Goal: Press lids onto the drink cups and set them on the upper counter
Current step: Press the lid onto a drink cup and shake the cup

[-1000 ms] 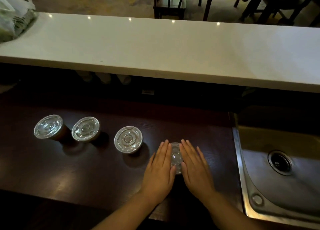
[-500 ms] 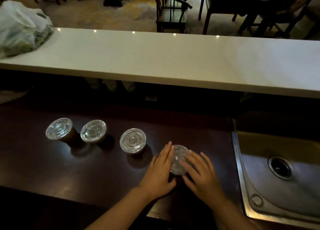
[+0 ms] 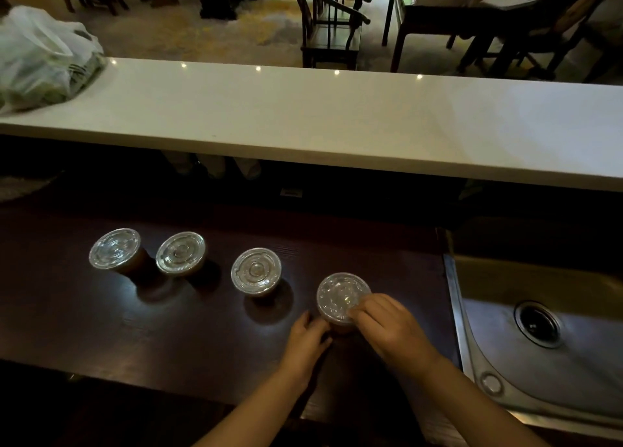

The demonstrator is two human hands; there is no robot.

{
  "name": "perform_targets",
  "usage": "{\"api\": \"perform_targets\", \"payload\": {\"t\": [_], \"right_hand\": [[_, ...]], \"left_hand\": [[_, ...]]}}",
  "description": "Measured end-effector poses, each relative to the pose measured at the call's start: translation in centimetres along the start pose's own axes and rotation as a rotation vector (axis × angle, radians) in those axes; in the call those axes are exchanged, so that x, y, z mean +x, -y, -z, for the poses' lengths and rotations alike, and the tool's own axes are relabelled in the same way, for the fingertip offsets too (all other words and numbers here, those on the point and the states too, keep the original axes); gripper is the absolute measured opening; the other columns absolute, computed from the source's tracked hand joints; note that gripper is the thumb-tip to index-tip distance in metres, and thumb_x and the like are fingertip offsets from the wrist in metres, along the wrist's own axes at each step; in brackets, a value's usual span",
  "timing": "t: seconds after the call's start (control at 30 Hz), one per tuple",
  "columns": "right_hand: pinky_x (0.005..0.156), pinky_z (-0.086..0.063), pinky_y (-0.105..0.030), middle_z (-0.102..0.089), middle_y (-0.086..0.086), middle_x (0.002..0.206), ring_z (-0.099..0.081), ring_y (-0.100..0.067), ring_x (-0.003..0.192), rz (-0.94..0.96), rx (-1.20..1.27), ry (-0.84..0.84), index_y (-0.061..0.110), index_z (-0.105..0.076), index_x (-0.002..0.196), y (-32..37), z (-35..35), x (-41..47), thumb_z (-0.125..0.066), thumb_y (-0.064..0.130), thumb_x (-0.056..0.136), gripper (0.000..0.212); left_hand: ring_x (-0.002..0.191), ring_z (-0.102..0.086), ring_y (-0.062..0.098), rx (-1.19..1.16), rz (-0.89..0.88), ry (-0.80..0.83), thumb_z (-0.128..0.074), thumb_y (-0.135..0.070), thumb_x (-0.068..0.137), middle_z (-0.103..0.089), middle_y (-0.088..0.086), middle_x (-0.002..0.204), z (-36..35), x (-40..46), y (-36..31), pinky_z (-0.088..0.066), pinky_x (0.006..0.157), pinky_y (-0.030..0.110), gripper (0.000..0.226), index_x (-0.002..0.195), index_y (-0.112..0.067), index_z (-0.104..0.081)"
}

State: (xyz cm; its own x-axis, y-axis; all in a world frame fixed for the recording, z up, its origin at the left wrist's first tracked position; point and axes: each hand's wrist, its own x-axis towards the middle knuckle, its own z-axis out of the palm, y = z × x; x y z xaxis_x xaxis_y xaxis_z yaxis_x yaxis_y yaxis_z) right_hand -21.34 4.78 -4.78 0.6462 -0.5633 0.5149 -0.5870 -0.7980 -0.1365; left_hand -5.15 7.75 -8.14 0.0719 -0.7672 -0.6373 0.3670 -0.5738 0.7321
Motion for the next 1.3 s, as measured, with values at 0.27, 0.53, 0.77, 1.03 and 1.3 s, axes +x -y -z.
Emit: {"api": "perform_targets", "payload": {"t": [0.27, 0.53, 0.77, 1.03, 1.3], "right_hand": [[0.077, -0.045, -0.016, -0.063, -0.007, 0.086, -0.056, -0.014, 0.084, -0.364, 0.176, -0.231, 0.001, -0.069, 0.093, 0.6, 0.9, 0.6, -0.061, 0.013, 0.085, 0.017], [0.07, -0.047, -0.006, -0.065, -0.002, 0.093, -0.061, -0.001, 0.084, -1.173, 0.71, -0.64, 0.012, -0.065, 0.108, 1.9, 0.6, 2.6, -0.063, -0.002, 0.083, 0.028], [0.07, -0.058, -0.029, -0.066, -0.009, 0.098, -0.065, -0.021, 0.091, -1.524, 1.432, -0.676, 0.004, -0.061, 0.106, 2.8, 0.5, 2.2, -0.054, 0.002, 0.089, 0.018], [0.064, -0.059, -0.03, -0.072, -0.014, 0.092, -0.07, -0.021, 0.082, -1.572, 1.951, -0.468, 0.002, -0.063, 0.1, 4.6, -1.6, -0.8, -0.047, 0.002, 0.091, 0.019], [0.061, -0.058, -0.03, -0.073, -0.014, 0.087, -0.071, -0.022, 0.079, -1.585, 2.017, -0.46, 0.001, -0.062, 0.099, 5.0, -2.3, -1.2, -0.046, 0.001, 0.091, 0.018]], "left_hand": [[0.11, -0.053, 0.029, -0.422, 0.184, 0.05, -0.038, -0.035, 0.091, -0.058, 0.02, 0.112, -1.0, -3.1, -4.1, -0.041, 0.095, 0.038, 0.041, 0.102, 0.0, -0.058], [0.131, -0.038, 0.002, 0.101, -0.492, 0.152, -0.034, -0.05, 0.084, -0.049, -0.008, 0.138, -2.2, -5.0, -5.0, -0.022, 0.115, 0.033, 0.05, 0.124, -0.028, -0.053], [0.14, -0.02, 0.002, 1.223, -1.178, 0.217, -0.035, -0.037, 0.09, -0.03, -0.009, 0.148, 0.6, -4.3, -8.2, -0.01, 0.115, 0.041, 0.054, 0.141, -0.019, -0.032], [0.138, -0.027, 0.015, 1.752, -1.389, 0.554, -0.04, -0.042, 0.089, -0.041, 0.005, 0.145, 3.1, -4.3, -9.7, -0.016, 0.112, 0.042, 0.06, 0.14, -0.011, -0.035], [0.139, -0.027, 0.016, 1.783, -1.372, 0.572, -0.04, -0.043, 0.09, -0.041, 0.004, 0.145, 3.2, -4.2, -9.6, -0.015, 0.112, 0.043, 0.06, 0.14, -0.011, -0.036]]}}
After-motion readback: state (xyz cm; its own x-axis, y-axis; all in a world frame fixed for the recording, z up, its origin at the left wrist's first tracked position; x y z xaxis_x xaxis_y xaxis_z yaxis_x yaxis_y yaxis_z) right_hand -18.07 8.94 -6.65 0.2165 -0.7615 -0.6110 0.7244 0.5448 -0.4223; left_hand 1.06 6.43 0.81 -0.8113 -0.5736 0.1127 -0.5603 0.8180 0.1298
